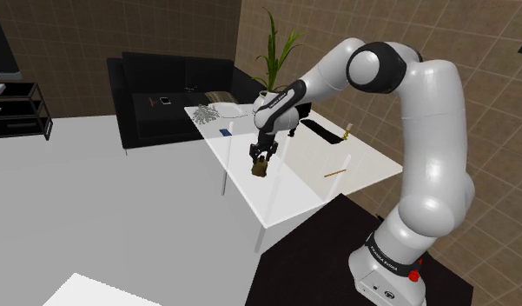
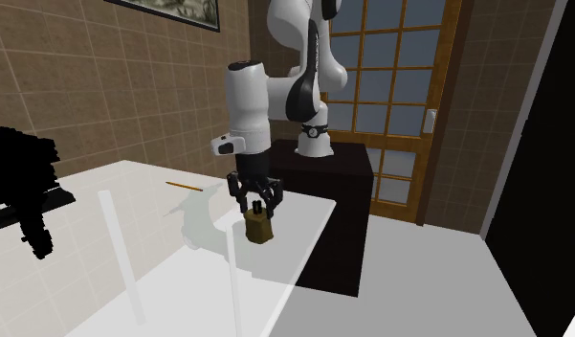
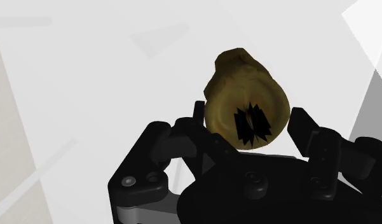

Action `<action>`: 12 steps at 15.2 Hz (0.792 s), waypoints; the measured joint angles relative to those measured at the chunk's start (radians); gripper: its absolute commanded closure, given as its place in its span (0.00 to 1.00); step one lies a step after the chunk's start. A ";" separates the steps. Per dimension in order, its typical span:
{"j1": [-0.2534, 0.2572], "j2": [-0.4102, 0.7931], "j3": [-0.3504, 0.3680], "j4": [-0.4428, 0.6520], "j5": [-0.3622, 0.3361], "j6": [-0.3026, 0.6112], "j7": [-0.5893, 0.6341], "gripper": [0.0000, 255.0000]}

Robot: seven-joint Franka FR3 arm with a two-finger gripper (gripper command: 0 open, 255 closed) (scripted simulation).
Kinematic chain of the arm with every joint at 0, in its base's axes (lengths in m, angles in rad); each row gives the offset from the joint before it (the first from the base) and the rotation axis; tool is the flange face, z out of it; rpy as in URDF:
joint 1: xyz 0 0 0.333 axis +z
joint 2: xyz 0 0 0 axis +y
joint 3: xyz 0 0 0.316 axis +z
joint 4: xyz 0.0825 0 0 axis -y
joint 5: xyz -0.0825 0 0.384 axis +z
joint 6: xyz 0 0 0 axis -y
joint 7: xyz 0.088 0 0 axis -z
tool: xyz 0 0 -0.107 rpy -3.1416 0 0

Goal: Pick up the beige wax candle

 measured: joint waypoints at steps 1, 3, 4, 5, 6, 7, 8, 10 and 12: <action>0.000 -0.008 -0.001 0.000 -0.001 -0.008 0.001 1.00; 0.001 -0.033 -0.003 -0.012 -0.003 -0.022 0.001 1.00; 0.002 -0.042 -0.004 -0.012 -0.005 -0.031 0.002 1.00; 0.003 -0.051 -0.005 -0.009 -0.006 -0.042 0.004 1.00; 0.003 -0.061 -0.006 -0.012 -0.007 -0.049 0.004 1.00; 0.005 -0.070 -0.007 -0.011 -0.008 -0.060 0.006 1.00; 0.005 -0.081 -0.008 -0.015 -0.010 -0.067 0.007 1.00; 0.006 -0.103 -0.009 -0.017 -0.012 -0.086 0.009 1.00; 0.008 -0.121 -0.011 -0.013 -0.015 -0.109 0.012 1.00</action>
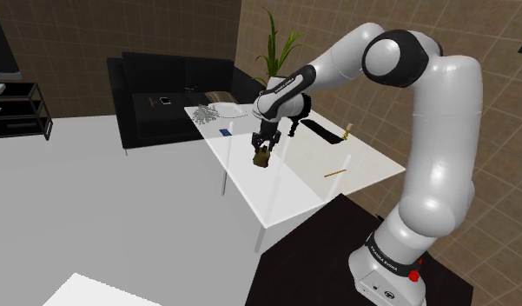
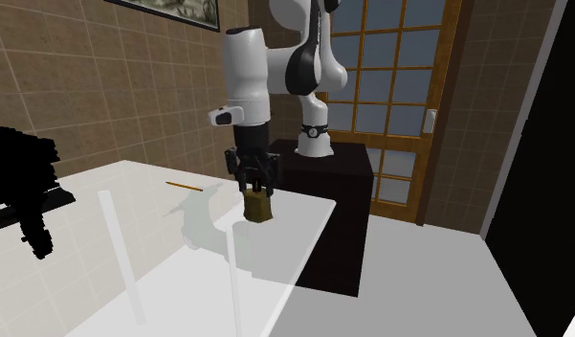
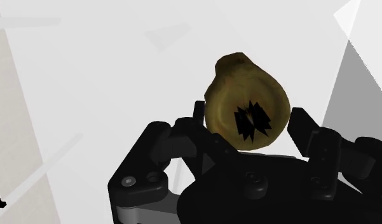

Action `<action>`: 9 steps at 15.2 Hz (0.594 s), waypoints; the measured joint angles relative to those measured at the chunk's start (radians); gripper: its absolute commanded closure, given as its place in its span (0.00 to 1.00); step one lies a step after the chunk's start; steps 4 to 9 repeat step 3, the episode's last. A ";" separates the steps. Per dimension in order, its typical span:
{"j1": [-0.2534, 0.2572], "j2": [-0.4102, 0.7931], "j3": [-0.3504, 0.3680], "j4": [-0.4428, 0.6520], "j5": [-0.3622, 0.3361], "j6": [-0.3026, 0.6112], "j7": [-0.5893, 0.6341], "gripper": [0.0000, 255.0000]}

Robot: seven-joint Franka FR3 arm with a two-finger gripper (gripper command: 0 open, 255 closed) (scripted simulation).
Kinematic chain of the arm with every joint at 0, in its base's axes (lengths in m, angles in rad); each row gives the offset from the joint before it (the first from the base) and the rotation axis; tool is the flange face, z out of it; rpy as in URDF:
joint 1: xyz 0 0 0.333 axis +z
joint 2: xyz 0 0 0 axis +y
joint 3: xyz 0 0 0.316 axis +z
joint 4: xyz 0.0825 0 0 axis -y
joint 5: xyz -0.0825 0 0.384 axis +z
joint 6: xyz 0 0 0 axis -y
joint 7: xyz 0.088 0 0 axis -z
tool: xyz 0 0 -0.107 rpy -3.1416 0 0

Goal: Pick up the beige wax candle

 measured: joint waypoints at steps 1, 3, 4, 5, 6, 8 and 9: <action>-0.001 -0.007 -0.001 0.001 -0.001 -0.008 -0.001 1.00; 0.000 -0.025 -0.002 0.001 -0.003 -0.026 0.001 1.00; 0.000 -0.025 -0.002 0.001 -0.003 -0.026 0.001 1.00; 0.000 -0.025 -0.002 0.001 -0.003 -0.026 0.001 1.00; 0.000 -0.025 -0.002 0.001 -0.003 -0.026 0.001 1.00; 0.000 -0.025 -0.002 0.001 -0.003 -0.026 0.001 1.00; 0.000 -0.025 -0.002 0.001 -0.003 -0.026 0.001 1.00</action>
